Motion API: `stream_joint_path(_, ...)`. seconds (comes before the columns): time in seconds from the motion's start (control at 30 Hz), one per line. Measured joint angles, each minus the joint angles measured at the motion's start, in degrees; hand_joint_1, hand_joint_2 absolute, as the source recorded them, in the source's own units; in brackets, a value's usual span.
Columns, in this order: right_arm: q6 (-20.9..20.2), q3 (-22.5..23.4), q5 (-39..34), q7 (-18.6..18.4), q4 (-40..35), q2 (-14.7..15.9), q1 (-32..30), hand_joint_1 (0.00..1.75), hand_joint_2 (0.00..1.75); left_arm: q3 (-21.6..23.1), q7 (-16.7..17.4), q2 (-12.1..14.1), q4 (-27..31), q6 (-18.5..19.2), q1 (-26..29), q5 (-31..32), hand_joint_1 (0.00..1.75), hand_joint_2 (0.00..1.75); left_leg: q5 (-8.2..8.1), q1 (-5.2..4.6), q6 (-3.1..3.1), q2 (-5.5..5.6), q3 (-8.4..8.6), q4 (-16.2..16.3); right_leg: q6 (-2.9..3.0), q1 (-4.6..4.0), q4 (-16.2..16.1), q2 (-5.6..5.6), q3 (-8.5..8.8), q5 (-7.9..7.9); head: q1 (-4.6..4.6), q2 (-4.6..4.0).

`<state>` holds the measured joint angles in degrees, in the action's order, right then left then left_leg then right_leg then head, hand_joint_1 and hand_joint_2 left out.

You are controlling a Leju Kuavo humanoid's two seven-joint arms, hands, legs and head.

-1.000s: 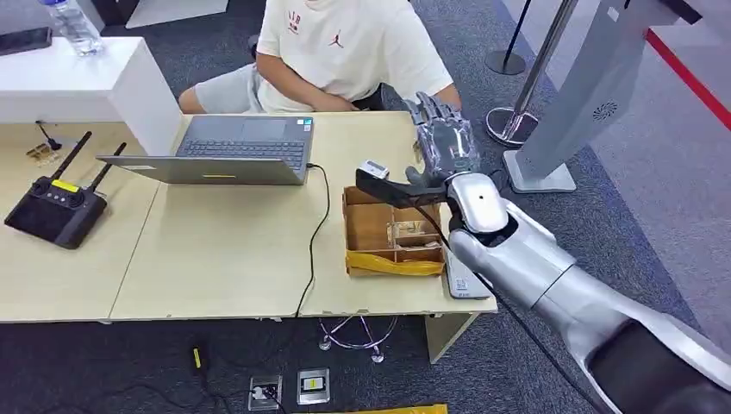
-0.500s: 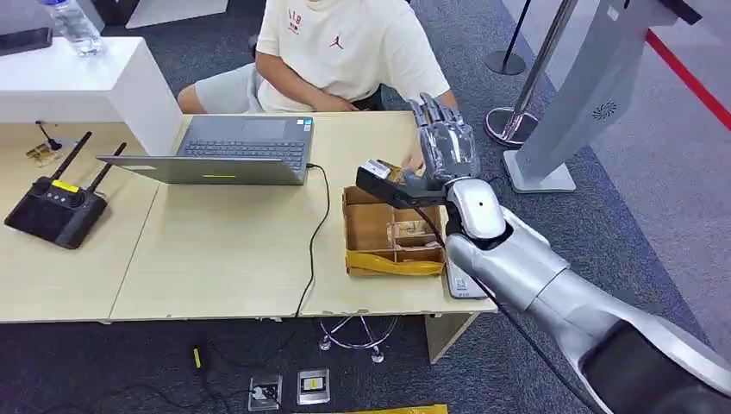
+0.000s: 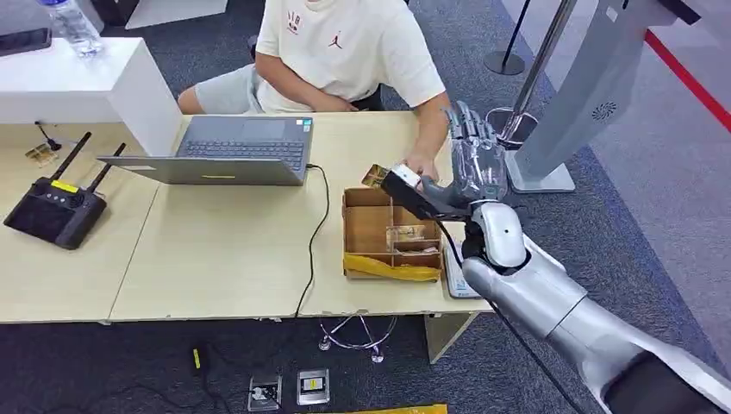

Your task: Pass the card to the sensor for recognition and then transmit it.

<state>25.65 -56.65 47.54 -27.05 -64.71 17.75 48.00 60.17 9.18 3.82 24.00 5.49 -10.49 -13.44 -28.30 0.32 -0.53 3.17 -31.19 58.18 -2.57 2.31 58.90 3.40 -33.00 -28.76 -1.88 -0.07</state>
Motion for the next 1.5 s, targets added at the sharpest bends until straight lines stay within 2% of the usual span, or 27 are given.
stream_joint_path(0.17,0.75,4.90,-0.87,-0.55,-9.28,3.94,-7.04,0.00,1.75,-0.04,-0.48,0.17,-0.07,0.00,0.86,-0.63,0.00,0.00,-0.05,0.01,0.06,-0.05,-0.02,0.00,0.00,0.00,0.00,0.03,-0.01,0.00,0.00,0.00)
stream_joint_path(0.33,0.71,9.96,-5.14,2.66,-17.98,7.49,-14.05,0.00,1.75,-0.24,-1.86,0.42,-0.15,0.00,1.62,-1.01,0.00,0.00,-0.06,0.00,0.06,-0.05,-0.03,0.00,0.00,0.00,0.00,0.02,0.00,0.00,0.00,0.00)
stream_joint_path(0.5,-0.13,14.31,-6.34,4.06,-24.71,10.25,-20.42,0.00,1.75,-0.61,-2.19,0.63,-0.22,0.00,2.09,-0.39,0.00,0.00,-0.06,0.01,0.06,0.05,-0.02,0.00,0.01,-0.02,-0.02,-0.03,0.04,-0.02,0.00,0.00)
stream_joint_path(0.8,-1.33,20.17,-8.44,7.52,-30.52,11.75,-30.97,0.00,1.75,-1.11,-2.14,0.87,-0.31,0.00,2.45,-1.05,0.00,0.00,-0.11,0.02,0.08,-0.01,-0.04,-0.01,0.03,-0.02,-0.02,-0.01,0.03,-0.03,0.00,0.00)
stream_joint_path(0.9,-2.90,21.31,-9.99,9.18,-31.07,11.75,-32.69,0.00,1.75,-1.44,-2.14,0.87,-0.37,0.00,2.50,-1.57,0.00,0.00,-0.11,0.02,0.08,-0.10,-0.02,-0.01,0.04,-0.02,-0.01,0.04,0.02,-0.03,0.00,0.00)
stream_joint_path(1.23,-14.27,22.20,-10.97,10.66,-31.96,11.53,-36.00,0.00,1.75,-1.51,-2.14,0.87,-0.44,0.00,2.48,-3.45,0.00,0.00,-0.11,0.02,0.08,-0.07,-0.05,-0.02,0.04,-0.02,-0.01,0.01,0.02,-0.03,0.02,0.00)
stream_joint_path(1.37,-18.57,21.18,-8.53,9.35,-31.79,11.10,-35.93,0.00,1.75,-1.49,-2.08,0.87,-0.46,0.00,2.38,-3.58,0.00,0.00,-0.11,0.02,0.08,-0.07,-0.07,-0.02,0.04,-0.02,-0.01,0.00,0.03,-0.03,0.02,0.00)
stream_joint_path(1.5,-20.54,19.20,-4.67,7.25,-31.00,10.33,-35.24,0.00,1.75,-1.46,-1.27,0.87,-0.46,0.00,2.25,-3.54,0.00,0.00,-0.11,0.04,0.08,-0.08,-0.08,-0.03,0.04,-0.03,0.00,0.01,0.01,-0.03,0.02,0.00)
